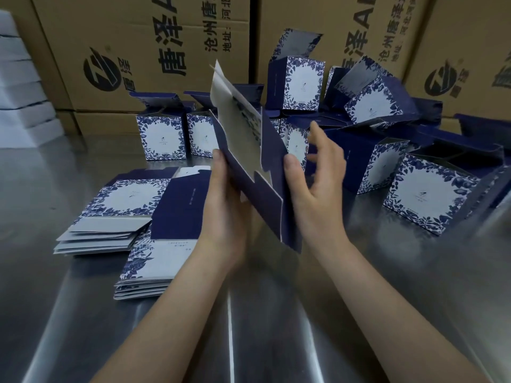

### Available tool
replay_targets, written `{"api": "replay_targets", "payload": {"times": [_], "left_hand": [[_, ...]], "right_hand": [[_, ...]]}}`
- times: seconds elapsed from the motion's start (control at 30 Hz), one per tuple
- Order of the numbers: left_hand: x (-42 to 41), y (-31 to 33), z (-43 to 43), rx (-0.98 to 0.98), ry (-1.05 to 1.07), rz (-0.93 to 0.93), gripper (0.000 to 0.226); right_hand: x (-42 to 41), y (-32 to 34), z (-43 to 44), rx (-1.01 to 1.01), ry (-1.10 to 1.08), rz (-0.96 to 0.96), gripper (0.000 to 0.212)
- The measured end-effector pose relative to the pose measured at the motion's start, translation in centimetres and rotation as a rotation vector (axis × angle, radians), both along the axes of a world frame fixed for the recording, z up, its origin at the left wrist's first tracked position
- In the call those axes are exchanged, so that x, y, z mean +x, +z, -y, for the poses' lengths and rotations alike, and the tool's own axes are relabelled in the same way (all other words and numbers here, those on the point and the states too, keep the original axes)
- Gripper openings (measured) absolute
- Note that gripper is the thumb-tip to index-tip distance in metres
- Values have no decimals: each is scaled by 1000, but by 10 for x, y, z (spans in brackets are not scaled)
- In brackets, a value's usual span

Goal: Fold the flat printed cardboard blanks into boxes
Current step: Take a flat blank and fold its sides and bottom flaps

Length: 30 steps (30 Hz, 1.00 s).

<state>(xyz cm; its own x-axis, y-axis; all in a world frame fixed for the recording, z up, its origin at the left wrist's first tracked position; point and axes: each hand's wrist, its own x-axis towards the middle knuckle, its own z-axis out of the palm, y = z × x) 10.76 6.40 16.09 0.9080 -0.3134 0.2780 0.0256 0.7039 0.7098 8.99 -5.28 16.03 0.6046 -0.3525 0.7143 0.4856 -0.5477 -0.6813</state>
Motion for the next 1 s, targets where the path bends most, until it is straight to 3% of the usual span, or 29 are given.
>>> {"api": "replay_targets", "payload": {"times": [0.13,0.3,0.4,0.5,0.7,1.0], "left_hand": [[0,0,1,-62,-43,17,58],[11,-2,-7,60,227,6,45],[15,-6,-11,135,272,64,50],[17,-9,-12,165,281,98,35],[20,-10,-15,170,294,105,26],[19,-12,-14,228,326,84,24]], "right_hand": [[-1,5,7,55,77,22,49],[-7,7,11,89,316,-66,62],[-8,8,12,74,419,-120,61],[-7,9,13,126,490,-162,65],[-4,12,25,185,450,-165,67],[-2,13,27,309,391,-77,35]]}}
